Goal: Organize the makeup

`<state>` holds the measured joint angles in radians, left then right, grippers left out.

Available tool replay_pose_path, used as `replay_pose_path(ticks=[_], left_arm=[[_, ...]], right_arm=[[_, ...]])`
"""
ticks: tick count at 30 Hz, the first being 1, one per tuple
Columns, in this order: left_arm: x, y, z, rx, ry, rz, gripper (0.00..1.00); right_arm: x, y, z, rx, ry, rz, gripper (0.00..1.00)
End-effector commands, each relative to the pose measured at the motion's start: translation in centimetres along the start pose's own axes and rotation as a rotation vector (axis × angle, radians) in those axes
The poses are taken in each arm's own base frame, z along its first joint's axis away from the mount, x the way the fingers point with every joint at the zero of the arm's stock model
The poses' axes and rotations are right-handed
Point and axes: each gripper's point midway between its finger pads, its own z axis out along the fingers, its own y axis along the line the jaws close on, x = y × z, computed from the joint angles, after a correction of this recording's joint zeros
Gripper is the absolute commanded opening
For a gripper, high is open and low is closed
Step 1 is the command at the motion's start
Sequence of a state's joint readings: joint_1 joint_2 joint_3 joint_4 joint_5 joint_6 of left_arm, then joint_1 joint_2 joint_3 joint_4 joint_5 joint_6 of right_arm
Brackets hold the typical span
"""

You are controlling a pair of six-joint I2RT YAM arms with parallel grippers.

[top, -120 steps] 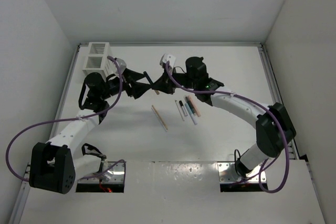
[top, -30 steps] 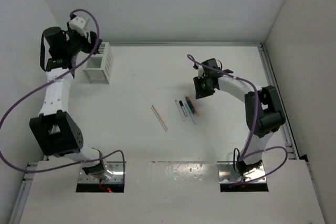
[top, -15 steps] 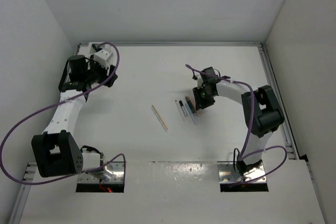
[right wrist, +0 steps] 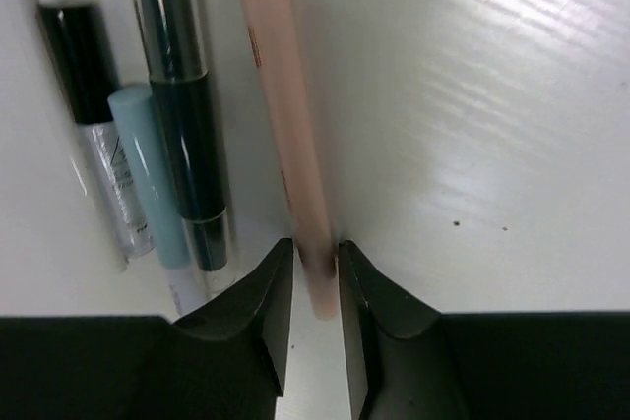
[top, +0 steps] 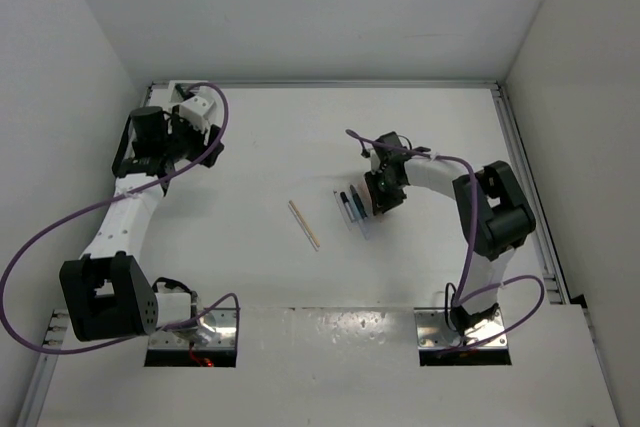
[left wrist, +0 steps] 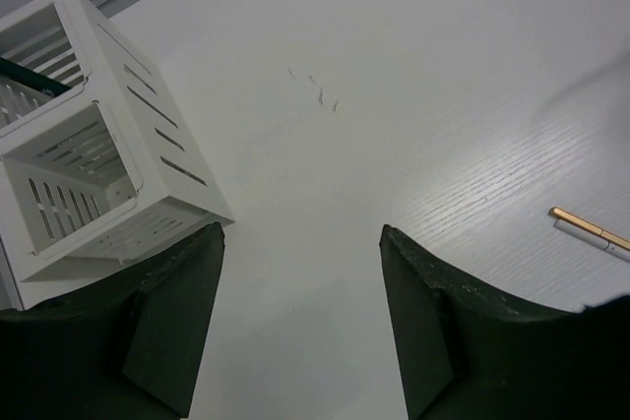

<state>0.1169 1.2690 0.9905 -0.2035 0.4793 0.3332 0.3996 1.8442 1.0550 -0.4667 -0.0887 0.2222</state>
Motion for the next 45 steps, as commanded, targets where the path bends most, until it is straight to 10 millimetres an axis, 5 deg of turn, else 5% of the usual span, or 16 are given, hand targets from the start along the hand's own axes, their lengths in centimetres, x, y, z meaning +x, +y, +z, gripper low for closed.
replay_pose_path(ticks=[1, 6, 9, 12, 16, 18, 21, 25, 34, 39, 43, 45], left_arm=[[-1.5, -0.5, -0.3, 0.002, -0.046, 0.036, 0.71], [-1.7, -1.2, 0.1, 0.034, -0.057, 0.04, 0.71], [-3.0, -2.7, 0.2, 0.113, -0.105, 0.045, 0.71], [-5.0, -5.3, 0.1, 0.268, -0.186, 0.028, 0.71], [-8.0, -9.9, -1.1, 0.542, -0.314, -0.011, 0.73], [-9.0, -11.2, -1.3, 0.625, -0.328, -0.101, 0.74], [-12.2, -12.0, -1.4, 0.658, -0.418, -0.128, 0.76], [-13.8, -12.0, -0.9, 0.639, -0.445, -0.214, 0.77], [-13.6, -12.5, 0.1, 0.633, -0.432, -0.231, 0.8], [-12.8, -12.7, 0.8, 0.611, -0.41, -0.258, 0.62], [-12.6, -12.3, 1.2, 0.59, -0.397, -0.275, 0.23], [-12.6, -11.7, 1.6, 0.571, -0.394, -0.275, 0.14]], right_arm=[[0.1, -1.7, 1.1, 0.091, 0.037, 0.01, 0.25], [-1.1, -2.9, 0.9, 0.11, 0.026, 0.019, 0.0], [-3.4, -2.2, -0.5, 0.072, -0.045, -0.047, 0.0], [-8.2, -0.6, -4.2, 0.023, -0.2, -0.115, 0.0], [-14.8, 4.2, -10.7, -0.07, -0.524, -0.29, 0.0], [-17.3, 8.2, -12.9, -0.174, -0.678, -0.367, 0.0], [-17.6, 15.9, -15.3, -0.406, -0.788, -0.496, 0.0], [-18.6, 20.8, -16.9, -0.538, -0.901, -0.568, 0.0], [-19.9, 24.5, -17.5, -0.653, -0.933, -0.597, 0.0], [-19.8, 25.7, -17.8, -0.687, -0.947, -0.613, 0.0], [-19.8, 25.8, -17.6, -0.695, -0.942, -0.607, 0.0], [-19.7, 25.9, -17.5, -0.698, -0.942, -0.611, 0.0]])
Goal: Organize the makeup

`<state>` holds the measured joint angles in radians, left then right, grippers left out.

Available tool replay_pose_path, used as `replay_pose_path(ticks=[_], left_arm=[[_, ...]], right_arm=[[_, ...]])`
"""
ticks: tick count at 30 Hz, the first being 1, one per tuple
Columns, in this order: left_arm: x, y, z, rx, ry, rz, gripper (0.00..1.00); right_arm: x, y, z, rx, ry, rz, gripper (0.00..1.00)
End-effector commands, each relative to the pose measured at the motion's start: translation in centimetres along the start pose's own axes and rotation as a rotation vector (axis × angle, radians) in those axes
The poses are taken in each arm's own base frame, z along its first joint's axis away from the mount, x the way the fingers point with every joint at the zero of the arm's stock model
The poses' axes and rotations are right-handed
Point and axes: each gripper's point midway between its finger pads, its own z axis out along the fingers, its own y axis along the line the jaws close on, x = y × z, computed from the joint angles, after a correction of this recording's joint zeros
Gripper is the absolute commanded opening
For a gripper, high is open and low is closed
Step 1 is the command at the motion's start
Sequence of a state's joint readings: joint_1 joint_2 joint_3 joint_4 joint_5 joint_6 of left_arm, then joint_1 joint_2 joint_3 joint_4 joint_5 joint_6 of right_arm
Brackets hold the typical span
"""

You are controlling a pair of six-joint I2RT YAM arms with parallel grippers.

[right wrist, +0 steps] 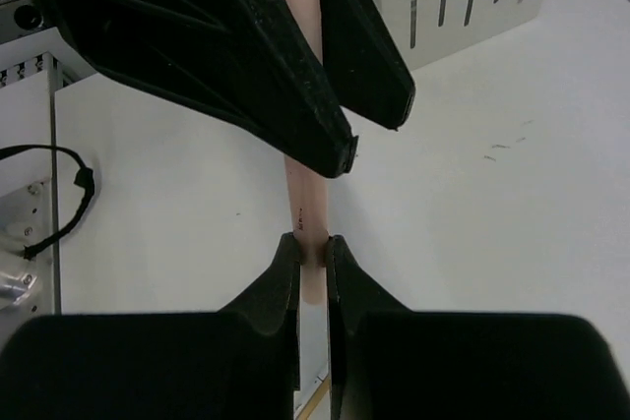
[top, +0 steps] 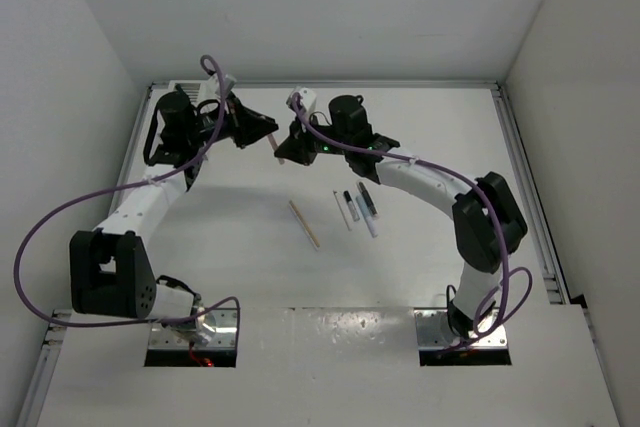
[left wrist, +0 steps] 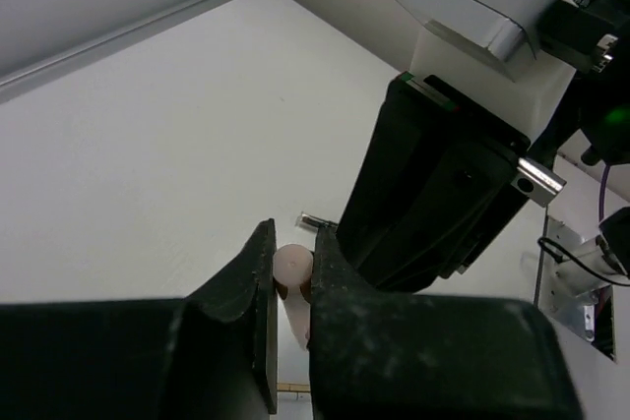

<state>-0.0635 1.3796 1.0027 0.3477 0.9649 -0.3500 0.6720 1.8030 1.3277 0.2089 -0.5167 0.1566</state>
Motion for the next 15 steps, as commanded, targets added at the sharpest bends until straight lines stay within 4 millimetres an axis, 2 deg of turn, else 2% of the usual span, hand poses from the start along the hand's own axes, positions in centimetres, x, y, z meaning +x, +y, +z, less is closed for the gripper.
replay_pose_path(ticks=[1, 2, 3, 4, 5, 6, 7, 9, 11, 12, 13, 14, 15], left_arm=[[-1.3, 1.3, 0.3, -0.044, -0.023, 0.055, 0.03], [-1.8, 1.8, 0.0, -0.065, -0.028, 0.067, 0.0], [-1.5, 2.3, 0.1, -0.08, -0.026, 0.058, 0.0], [-2.1, 2.6, -0.1, -0.088, -0.035, 0.066, 0.0], [-2.9, 3.0, -0.3, -0.104, -0.047, 0.088, 0.0], [-3.0, 3.5, -0.2, -0.118, -0.05, 0.087, 0.0], [-3.7, 3.9, -0.4, -0.136, -0.062, 0.113, 0.0], [-5.0, 6.1, -0.6, -0.206, -0.066, 0.167, 0.0], [-6.8, 8.6, -1.5, -0.297, -0.083, 0.243, 0.0], [-8.5, 11.6, -2.6, -0.406, -0.1, 0.313, 0.0], [-9.5, 13.3, -3.3, -0.475, -0.116, 0.347, 0.0], [-10.5, 15.0, -4.1, -0.544, -0.13, 0.377, 0.0], [-11.9, 17.8, -5.2, -0.627, -0.139, 0.435, 0.0]], right_arm=[[-3.6, 1.1, 0.3, -0.049, -0.096, -0.044, 0.0], [-3.5, 1.0, 0.3, -0.049, -0.095, -0.041, 0.0], [-3.4, 1.0, 0.4, -0.049, -0.093, -0.039, 0.0], [-3.3, 0.6, 0.5, -0.036, -0.092, -0.021, 0.01], [-3.1, 1.1, 0.8, -0.042, -0.089, -0.008, 0.11], [-3.2, -0.4, 0.5, 0.003, -0.098, 0.021, 0.6], [-2.8, -1.1, 0.6, 0.027, -0.096, 0.049, 0.73], [-2.5, -3.0, 0.3, 0.067, -0.096, 0.094, 1.0], [-2.5, -4.9, -0.5, 0.118, -0.099, 0.145, 1.0], [-2.3, -5.5, -1.2, 0.14, -0.089, 0.163, 1.0], [-2.3, -7.6, -2.4, 0.198, -0.096, 0.183, 1.0], [-0.4, -8.4, -3.2, 0.237, -0.046, 0.221, 1.0], [1.1, -9.5, -4.3, 0.309, 0.014, 0.229, 1.0]])
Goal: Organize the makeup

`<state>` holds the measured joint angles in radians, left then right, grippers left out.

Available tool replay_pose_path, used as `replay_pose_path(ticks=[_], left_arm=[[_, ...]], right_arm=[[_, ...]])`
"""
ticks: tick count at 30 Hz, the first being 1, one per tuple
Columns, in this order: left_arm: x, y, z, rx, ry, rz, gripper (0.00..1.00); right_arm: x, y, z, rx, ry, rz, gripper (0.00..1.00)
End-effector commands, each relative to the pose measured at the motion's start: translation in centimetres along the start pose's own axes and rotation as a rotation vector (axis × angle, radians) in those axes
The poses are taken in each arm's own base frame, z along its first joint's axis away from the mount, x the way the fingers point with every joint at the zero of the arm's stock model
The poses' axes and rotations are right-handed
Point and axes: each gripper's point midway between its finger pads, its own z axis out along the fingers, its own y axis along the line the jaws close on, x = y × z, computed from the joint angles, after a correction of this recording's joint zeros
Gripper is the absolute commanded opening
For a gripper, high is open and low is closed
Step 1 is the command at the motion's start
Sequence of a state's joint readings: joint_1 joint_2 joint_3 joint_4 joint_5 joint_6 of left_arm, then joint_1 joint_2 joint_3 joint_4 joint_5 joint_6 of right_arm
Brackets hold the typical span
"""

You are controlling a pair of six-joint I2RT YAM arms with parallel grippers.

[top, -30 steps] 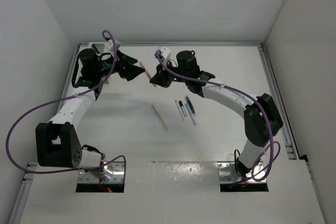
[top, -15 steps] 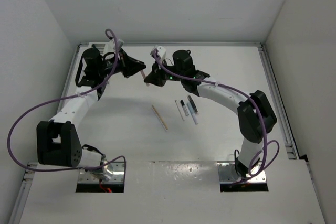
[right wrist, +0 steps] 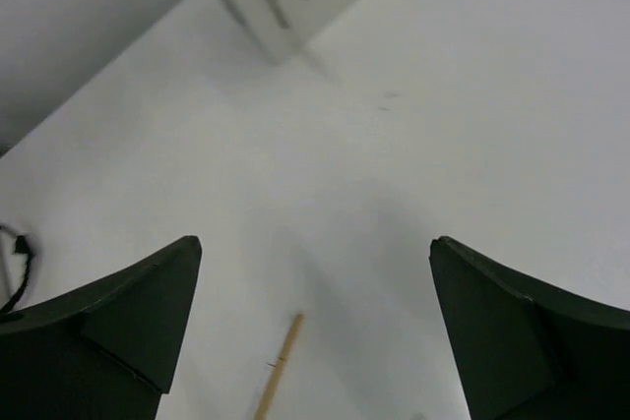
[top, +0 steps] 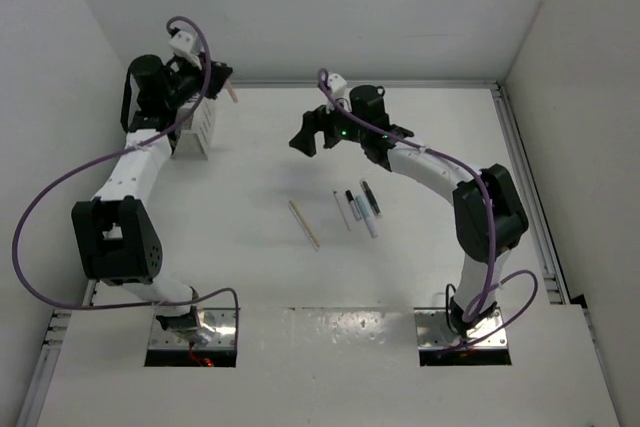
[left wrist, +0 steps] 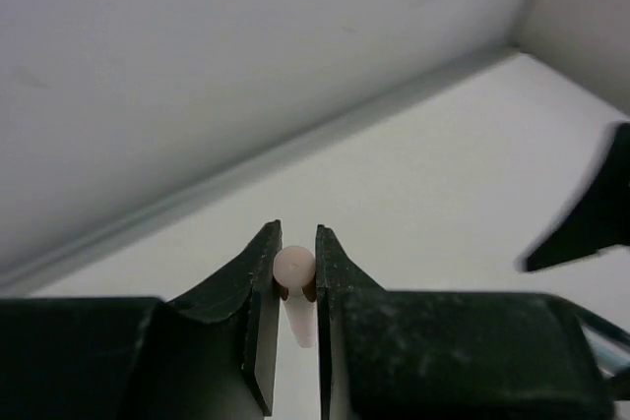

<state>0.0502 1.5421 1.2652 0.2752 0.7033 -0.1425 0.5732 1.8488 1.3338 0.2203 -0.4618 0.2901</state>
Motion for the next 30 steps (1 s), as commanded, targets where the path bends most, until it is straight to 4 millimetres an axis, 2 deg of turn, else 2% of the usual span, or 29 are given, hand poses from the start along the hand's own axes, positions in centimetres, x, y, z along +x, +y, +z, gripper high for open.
replay_pose_path(ticks=[1, 2, 3, 4, 5, 6, 7, 8, 9, 10, 11, 12, 13, 18, 21, 22, 23, 24, 26, 27, 29, 30], left_arm=[[-3.8, 10.5, -0.7, -0.363, -0.064, 0.23, 0.0], [-5.5, 12.1, -0.7, -0.41, -0.09, 0.294, 0.0], [-4.0, 13.7, -0.6, -0.448, -0.067, 0.279, 0.0], [-3.7, 15.9, 0.0, -0.479, -0.064, 0.291, 0.0], [-3.4, 16.6, 0.6, -0.479, -0.062, 0.289, 0.0], [-4.6, 17.7, 0.7, -0.493, -0.084, 0.305, 0.0], [-2.5, 18.9, 1.7, -0.491, -0.056, 0.287, 0.0], [-2.2, 19.9, 1.7, -0.502, -0.053, 0.286, 0.0], [-2.9, 20.5, 2.1, -0.512, -0.067, 0.294, 0.0], [-2.4, 21.0, 2.4, -0.521, -0.063, 0.291, 0.0], [-0.6, 22.4, 2.5, -0.54, -0.035, 0.26, 0.0], [-0.7, 22.9, 2.6, -0.551, -0.035, 0.259, 0.0], [0.3, 23.5, 2.4, -0.559, -0.017, 0.238, 0.0], [3.1, 24.7, 1.8, -0.567, 0.03, 0.208, 0.0], [5.6, 24.5, 1.5, -0.565, 0.073, 0.179, 0.0], [6.0, 24.7, 1.4, -0.575, 0.082, 0.174, 0.0], [6.5, 24.6, 1.3, -0.575, 0.09, 0.169, 0.04], [7.2, 24.9, 0.8, -0.583, 0.107, 0.158, 0.17], [7.2, 24.7, 0.6, -0.582, 0.12, 0.149, 0.37], [7.5, 24.7, 0.6, -0.581, 0.128, 0.144, 0.53], [6.1, 24.6, 0.1, -0.579, 0.115, 0.15, 0.62], [6.3, 24.6, 0.0, -0.579, 0.124, 0.144, 0.65]], right_arm=[[-1.2, -6.7, -3.7, 0.258, 0.013, 0.058, 1.0], [3.2, -8.2, -5.4, 0.345, 0.196, 0.078, 1.0], [1.9, -9.8, -5.9, 0.391, 0.169, 0.075, 1.0], [5.4, -11.0, -7.7, 0.451, 0.321, 0.107, 1.0], [6.4, -12.2, -8.8, 0.492, 0.361, 0.12, 1.0], [8.0, -12.4, -9.9, 0.498, 0.428, 0.129, 1.0], [9.2, -12.9, -10.7, 0.512, 0.454, 0.146, 0.99], [10.5, -13.4, -11.5, 0.528, 0.478, 0.167, 0.99], [11.0, -13.6, -11.9, 0.533, 0.483, 0.175, 0.99], [11.1, -13.7, -12.4, 0.546, 0.485, 0.173, 0.99], [12.3, -14.1, -13.2, 0.57, 0.512, 0.192, 0.99], [12.9, -14.0, -13.9, 0.577, 0.538, 0.207, 0.99], [13.4, -14.4, -14.5, 0.602, 0.551, 0.227, 0.99], [14.8, -13.9, -15.4, 0.603, 0.596, 0.267, 0.92], [15.6, -13.6, -15.3, 0.581, 0.611, 0.281, 0.81], [16.0, -13.5, -15.2, 0.569, 0.618, 0.287, 0.7], [16.2, -13.5, -15.2, 0.559, 0.62, 0.297, 0.63], [16.3, -13.3, -15.0, 0.555, 0.619, 0.31, 0.56], [16.9, -13.2, -14.8, 0.55, 0.629, 0.32, 0.4], [17.1, -13.3, -14.8, 0.551, 0.63, 0.332, 0.4], [17.2, -13.1, -14.3, 0.519, 0.624, 0.34, 0.4], [17.2, -12.9, -14.2, 0.508, 0.625, 0.344, 0.4]])
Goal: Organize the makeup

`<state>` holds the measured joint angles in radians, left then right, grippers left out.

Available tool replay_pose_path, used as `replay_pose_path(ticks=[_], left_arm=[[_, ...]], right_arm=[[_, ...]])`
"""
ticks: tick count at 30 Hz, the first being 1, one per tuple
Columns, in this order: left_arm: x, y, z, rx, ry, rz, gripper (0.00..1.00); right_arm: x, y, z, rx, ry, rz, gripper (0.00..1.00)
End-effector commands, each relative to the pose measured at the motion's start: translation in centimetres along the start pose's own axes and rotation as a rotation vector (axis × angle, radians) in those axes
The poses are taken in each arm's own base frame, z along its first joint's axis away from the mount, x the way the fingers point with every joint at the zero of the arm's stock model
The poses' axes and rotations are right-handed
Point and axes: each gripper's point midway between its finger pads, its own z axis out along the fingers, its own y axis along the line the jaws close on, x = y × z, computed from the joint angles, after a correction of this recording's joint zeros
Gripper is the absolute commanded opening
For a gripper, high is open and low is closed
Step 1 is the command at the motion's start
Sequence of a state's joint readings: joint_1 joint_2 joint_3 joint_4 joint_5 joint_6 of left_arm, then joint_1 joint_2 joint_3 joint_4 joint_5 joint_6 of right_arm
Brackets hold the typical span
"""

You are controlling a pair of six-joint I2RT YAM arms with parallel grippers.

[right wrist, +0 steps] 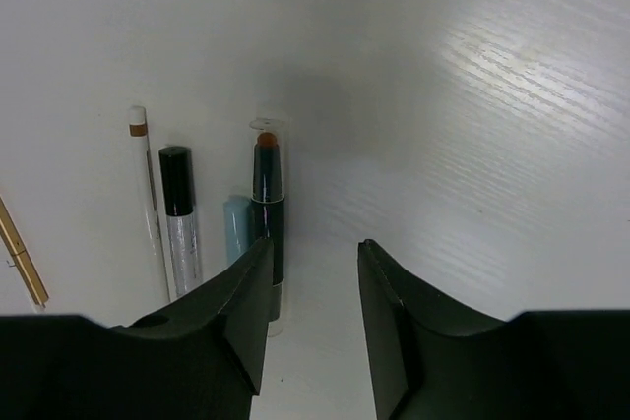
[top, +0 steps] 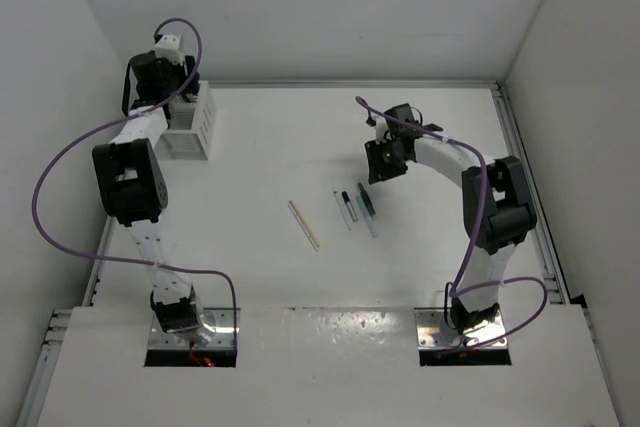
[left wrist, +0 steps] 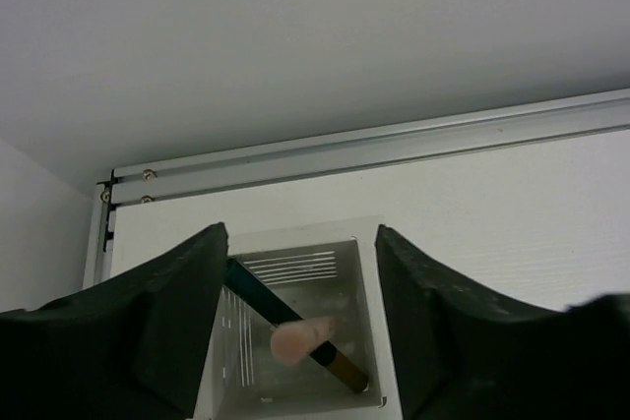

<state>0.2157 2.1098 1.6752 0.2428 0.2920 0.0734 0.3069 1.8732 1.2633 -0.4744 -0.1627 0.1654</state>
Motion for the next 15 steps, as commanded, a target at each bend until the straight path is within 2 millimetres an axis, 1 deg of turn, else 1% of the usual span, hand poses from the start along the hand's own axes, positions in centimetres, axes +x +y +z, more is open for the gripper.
replay_pose_path(ticks=[1, 2, 3, 4, 5, 6, 8, 9, 10, 11, 12, 15], left_arm=[[-5.3, 1.0, -1.8, -0.011, -0.094, 0.027, 0.69], [-5.3, 1.3, -2.0, -0.006, -0.085, 0.023, 0.69], [-5.8, 1.3, -2.3, -0.007, -0.087, 0.024, 0.7], [-7.1, 1.1, -2.8, 0.005, -0.098, 0.028, 0.7], [-7.2, 0.8, -2.8, 0.022, -0.09, 0.025, 0.7], [-7.9, 0.7, -3.3, 0.033, -0.092, 0.045, 0.7], [-8.0, 0.5, -4.2, 0.039, -0.056, 0.07, 0.7], [-8.3, -0.2, -4.4, 0.05, -0.05, 0.07, 0.7], [-8.8, -0.6, -5.2, 0.065, -0.052, 0.083, 0.7], [-8.8, -1.1, -5.7, 0.089, -0.049, 0.081, 0.7], [-8.7, -1.5, -6.1, 0.105, -0.042, 0.077, 0.7], [-8.9, -3.0, -7.7, 0.161, -0.044, 0.074, 0.7]], right_arm=[[0.1, 0.8, 0.5, -0.057, 0.004, 0.016, 0.4], [0.0, 1.1, 0.5, -0.072, 0.002, 0.014, 0.37], [0.0, 1.3, 0.5, -0.079, 0.001, 0.012, 0.37], [0.3, 1.5, 0.5, -0.09, 0.009, 0.016, 0.37], [0.6, 1.7, 0.4, -0.093, 0.016, 0.015, 0.37], [1.1, 1.9, 0.5, -0.097, 0.026, 0.014, 0.37], [2.4, 2.3, 0.5, -0.099, 0.055, 0.001, 0.37], [2.8, 2.3, 0.5, -0.095, 0.065, 0.006, 0.37], [3.0, 2.4, 0.4, -0.09, 0.066, -0.003, 0.37], [3.3, 2.6, 0.3, -0.088, 0.072, -0.007, 0.36], [4.3, 2.6, 0.3, -0.084, 0.09, 0.0, 0.35], [5.7, 2.2, 0.5, -0.049, 0.116, 0.018, 0.32]])
